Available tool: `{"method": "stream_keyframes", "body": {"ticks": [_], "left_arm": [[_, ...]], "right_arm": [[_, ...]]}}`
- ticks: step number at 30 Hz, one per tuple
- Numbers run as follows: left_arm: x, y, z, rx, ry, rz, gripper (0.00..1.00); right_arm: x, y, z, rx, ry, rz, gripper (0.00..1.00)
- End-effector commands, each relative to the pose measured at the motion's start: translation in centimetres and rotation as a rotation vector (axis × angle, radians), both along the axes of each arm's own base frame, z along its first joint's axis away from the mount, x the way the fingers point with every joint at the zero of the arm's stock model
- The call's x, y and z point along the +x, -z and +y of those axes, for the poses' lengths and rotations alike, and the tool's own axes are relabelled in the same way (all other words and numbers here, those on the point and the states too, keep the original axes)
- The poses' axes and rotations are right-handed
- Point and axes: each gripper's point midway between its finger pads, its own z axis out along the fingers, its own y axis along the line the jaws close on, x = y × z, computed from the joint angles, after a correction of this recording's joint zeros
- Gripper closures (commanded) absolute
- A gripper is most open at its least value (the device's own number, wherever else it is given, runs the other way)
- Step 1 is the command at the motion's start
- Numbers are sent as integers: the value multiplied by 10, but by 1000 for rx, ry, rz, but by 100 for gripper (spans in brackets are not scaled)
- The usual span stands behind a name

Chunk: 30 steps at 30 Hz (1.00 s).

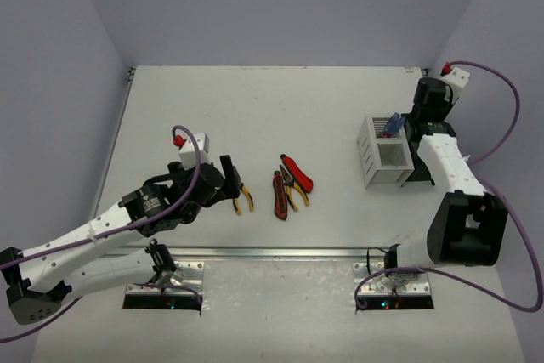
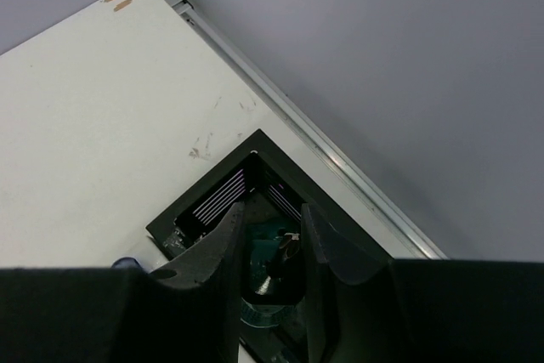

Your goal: Sort the tools into containers

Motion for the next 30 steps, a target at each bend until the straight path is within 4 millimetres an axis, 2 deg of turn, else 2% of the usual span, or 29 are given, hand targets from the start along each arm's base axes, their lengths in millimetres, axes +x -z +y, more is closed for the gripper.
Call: {"method": "stream_keyframes", "body": {"ticks": [1, 5, 11, 12, 16, 18, 23, 25, 28, 30], "left_arm": [[-1, -4, -6, -28, 39, -16, 0], [-2, -7, -9, -55, 59, -28, 0], [-2, -6, -9, -54, 62, -26, 0], [-2, -5, -10, -51, 64, -22, 0], [-1, -3, -11, -43, 63, -16, 0], [-1, -4, -11, -44, 60, -18, 0], [1, -1, -7, -28, 30, -12, 0], [2, 0, -5, -19, 16, -12, 0], [3, 3, 0, -10, -30, -2, 0], [4, 6, -1, -23, -50, 10, 0]], "right_arm": [[22, -10, -11, -33, 21, -111, 100], [31, 6, -18, -27, 42, -76, 100], [38, 12, -27, -36, 59, -55, 98], [37, 15, -28, -35, 64, -46, 92], [32, 18, -27, -22, 66, -46, 53], [31, 19, -25, 1, 64, -45, 38], [32, 6, -14, 68, 36, -53, 28], [32, 2, -8, 96, 23, -60, 26], [26, -13, 17, 163, -55, -51, 23], [21, -26, 32, 177, -93, -53, 17]]}}
